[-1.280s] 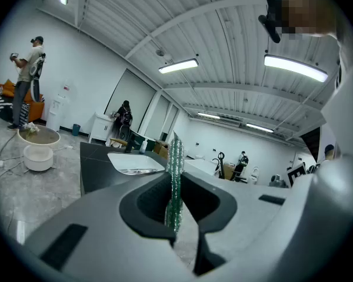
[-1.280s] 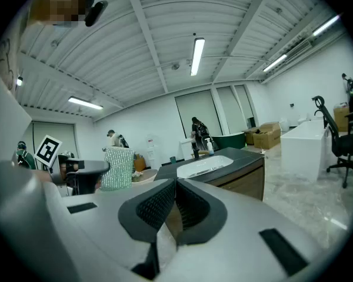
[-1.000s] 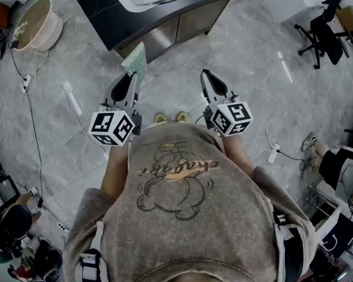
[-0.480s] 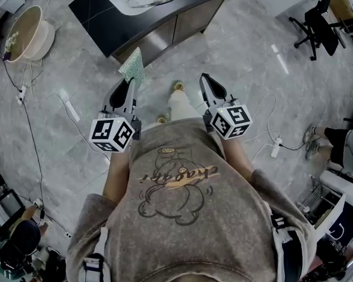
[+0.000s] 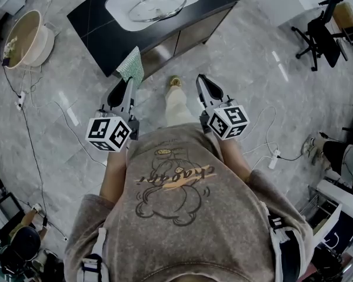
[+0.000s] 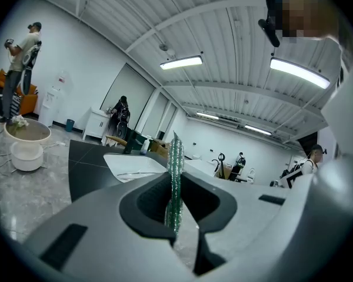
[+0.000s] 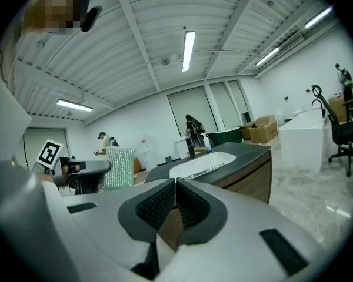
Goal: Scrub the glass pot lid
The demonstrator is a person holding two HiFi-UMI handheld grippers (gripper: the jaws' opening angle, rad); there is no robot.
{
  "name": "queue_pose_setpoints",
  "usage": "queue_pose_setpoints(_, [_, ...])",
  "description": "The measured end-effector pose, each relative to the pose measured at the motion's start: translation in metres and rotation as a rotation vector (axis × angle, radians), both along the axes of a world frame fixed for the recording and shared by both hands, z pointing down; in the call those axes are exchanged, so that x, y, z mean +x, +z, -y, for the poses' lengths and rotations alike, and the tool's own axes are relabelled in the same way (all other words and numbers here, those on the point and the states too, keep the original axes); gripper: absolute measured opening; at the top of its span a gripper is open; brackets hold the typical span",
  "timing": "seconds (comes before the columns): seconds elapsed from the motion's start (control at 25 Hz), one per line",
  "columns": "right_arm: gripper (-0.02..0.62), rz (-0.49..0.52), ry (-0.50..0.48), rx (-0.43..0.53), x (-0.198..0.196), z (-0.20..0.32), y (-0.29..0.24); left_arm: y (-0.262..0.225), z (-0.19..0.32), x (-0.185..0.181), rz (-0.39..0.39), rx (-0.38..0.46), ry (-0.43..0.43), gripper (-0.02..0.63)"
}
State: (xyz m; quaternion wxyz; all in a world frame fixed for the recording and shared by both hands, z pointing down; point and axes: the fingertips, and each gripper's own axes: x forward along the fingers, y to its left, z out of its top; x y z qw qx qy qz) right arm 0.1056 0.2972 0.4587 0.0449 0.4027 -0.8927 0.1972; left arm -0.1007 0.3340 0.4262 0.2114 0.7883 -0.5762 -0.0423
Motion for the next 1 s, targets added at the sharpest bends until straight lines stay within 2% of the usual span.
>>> queue_pose_setpoints(0.2, [0.032,0.020,-0.029,0.001,-0.013,0.064,-0.004,-0.003,0.062,-0.012,-0.002,-0.004,-0.014,0.060])
queue_pose_setpoints(0.6, [0.032,-0.017,-0.083,0.007,-0.017,0.199,-0.020,-0.017,0.193,-0.021,-0.017,-0.026,-0.047,0.060])
queue_pose_setpoints(1.0, [0.032,-0.028,-0.178,-0.027,-0.027,0.289,-0.004,-0.024,0.292,-0.017,-0.037,-0.023,-0.087,0.060])
